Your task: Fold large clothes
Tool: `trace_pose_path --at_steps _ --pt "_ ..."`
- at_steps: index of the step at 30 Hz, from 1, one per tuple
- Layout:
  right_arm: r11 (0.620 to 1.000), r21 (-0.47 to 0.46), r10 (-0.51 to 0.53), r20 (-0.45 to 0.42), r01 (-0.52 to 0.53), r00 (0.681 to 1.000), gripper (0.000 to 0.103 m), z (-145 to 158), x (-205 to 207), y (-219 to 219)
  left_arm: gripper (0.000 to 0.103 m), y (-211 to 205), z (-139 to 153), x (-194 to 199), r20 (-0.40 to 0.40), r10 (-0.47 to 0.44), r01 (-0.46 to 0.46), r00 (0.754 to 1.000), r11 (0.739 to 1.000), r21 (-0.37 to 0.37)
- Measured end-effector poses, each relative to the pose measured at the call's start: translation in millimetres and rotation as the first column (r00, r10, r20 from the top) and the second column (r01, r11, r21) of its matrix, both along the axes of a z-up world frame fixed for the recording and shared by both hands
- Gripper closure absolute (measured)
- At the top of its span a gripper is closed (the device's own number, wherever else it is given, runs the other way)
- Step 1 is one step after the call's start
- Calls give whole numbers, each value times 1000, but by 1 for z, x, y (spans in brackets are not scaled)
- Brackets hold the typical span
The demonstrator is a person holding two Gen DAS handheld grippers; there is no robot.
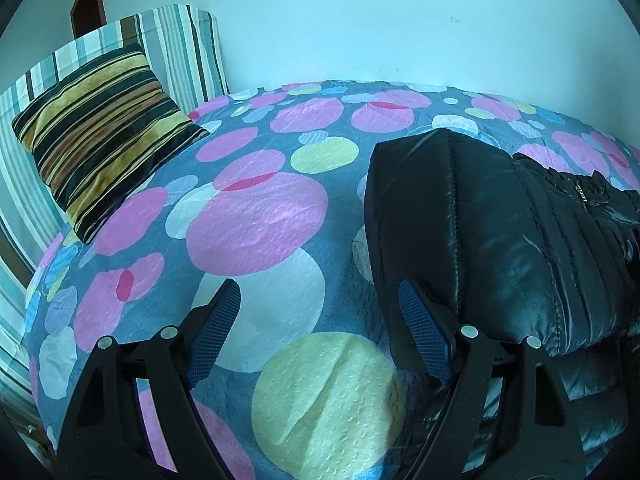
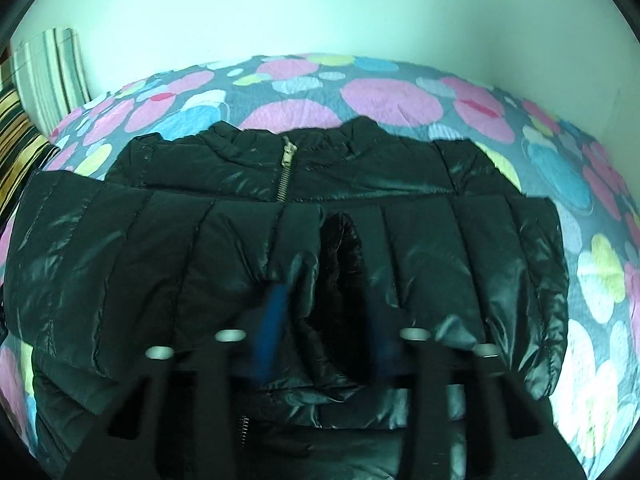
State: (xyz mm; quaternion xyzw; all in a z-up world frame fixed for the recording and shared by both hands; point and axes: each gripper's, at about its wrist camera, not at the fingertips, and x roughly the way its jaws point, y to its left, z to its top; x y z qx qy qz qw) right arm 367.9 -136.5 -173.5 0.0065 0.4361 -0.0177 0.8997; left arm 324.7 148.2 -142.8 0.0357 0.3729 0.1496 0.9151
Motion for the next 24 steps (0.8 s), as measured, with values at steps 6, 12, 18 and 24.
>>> trace_pose_path --at_steps 6,12,18,24 --pt "1000 18 -24 82 23 996 91 31 -16 -18 21 -3 17 0 47 -2 2 999 1000 -9" --pt "991 -36 -125 92 128 988 91 35 -28 -67 21 -39 15 21 35 -86 85 996 996 29" --pt "981 -58 -185 26 186 982 91 8 -31 -107 21 -65 -11 45 -59 -139 142 989 989 50" --pt "985 -75 -157 -29 154 987 88 -24 -18 -110 21 -68 -41 61 -152 -158 164 976 986 29"
